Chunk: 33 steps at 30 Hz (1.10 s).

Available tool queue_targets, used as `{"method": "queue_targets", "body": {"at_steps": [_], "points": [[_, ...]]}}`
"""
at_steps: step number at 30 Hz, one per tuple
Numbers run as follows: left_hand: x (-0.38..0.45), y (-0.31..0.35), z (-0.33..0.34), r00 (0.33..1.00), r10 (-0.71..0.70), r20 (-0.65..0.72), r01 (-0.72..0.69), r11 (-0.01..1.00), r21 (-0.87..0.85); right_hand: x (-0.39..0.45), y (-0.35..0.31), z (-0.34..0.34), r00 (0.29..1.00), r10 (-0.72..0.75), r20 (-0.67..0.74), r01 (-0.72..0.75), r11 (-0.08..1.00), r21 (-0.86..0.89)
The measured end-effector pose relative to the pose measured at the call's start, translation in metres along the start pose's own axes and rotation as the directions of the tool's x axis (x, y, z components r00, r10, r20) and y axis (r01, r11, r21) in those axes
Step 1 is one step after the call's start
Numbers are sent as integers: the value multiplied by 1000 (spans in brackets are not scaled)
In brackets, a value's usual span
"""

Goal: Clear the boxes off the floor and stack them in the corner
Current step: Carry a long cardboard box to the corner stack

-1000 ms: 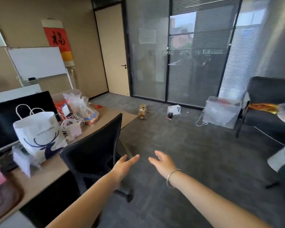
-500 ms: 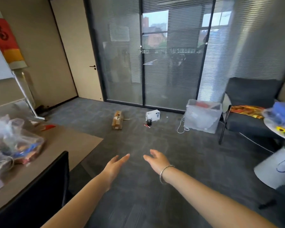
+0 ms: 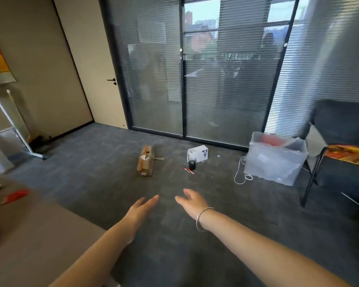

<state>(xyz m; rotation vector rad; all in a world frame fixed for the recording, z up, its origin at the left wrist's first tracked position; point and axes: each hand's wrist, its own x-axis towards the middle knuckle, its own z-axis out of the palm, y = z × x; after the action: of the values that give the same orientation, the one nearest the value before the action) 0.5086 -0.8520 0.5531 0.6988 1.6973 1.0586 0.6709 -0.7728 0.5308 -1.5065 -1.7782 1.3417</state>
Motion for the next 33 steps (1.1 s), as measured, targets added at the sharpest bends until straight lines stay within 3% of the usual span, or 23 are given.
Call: {"method": "queue_targets", "body": {"at_steps": [8, 13, 17, 20, 25, 29, 33], "points": [[222, 128, 14, 997, 26, 79, -31, 998, 56, 217, -56, -45, 995, 60, -80, -61, 998, -6], [334, 167, 28, 985, -8, 170, -13, 993, 120, 329, -68, -66, 989, 116, -86, -114, 993, 30], [443, 199, 36, 981, -64, 183, 44, 993, 114, 449, -77, -71, 988, 139, -67, -142, 989, -38], [547, 213, 35, 986, -93, 139, 84, 994, 68, 551, -86, -72, 992, 123, -33, -125, 988, -86], [617, 281, 30, 997, -40, 60, 41, 999, -7, 661, -141, -81, 996, 73, 55, -66, 990, -127], [705, 298, 5, 994, -52, -92, 49, 998, -35, 753, -168, -61, 988, 43, 147, -21, 989, -149], [791, 311, -27, 986, -104, -130, 101, 994, -33, 846, -183, -32, 981, 51, 188, -24, 990, -141]]}}
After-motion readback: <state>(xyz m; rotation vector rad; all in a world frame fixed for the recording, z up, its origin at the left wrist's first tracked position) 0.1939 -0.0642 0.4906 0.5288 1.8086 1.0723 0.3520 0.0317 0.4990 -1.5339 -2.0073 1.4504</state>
